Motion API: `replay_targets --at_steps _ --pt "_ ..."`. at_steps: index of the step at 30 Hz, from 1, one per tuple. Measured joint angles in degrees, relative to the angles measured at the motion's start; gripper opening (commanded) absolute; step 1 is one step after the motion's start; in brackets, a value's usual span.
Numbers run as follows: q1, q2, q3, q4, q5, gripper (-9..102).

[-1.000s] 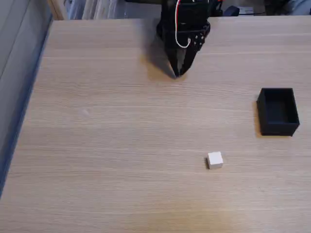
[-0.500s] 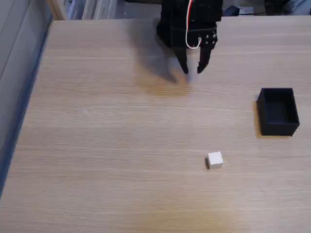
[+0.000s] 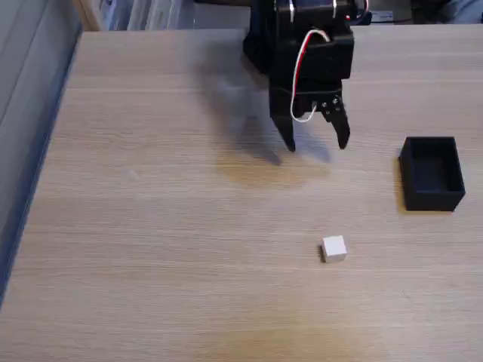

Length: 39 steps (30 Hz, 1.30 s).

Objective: Pick a white block and place it in the black box.

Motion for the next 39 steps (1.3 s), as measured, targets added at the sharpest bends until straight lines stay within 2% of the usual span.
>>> replay_targets --at_steps 27,39 --pt "-1.7 -35.8 -34.4 -2.3 5.7 34" --pt "-2.5 -45.8 -47.5 1.1 6.3 34"
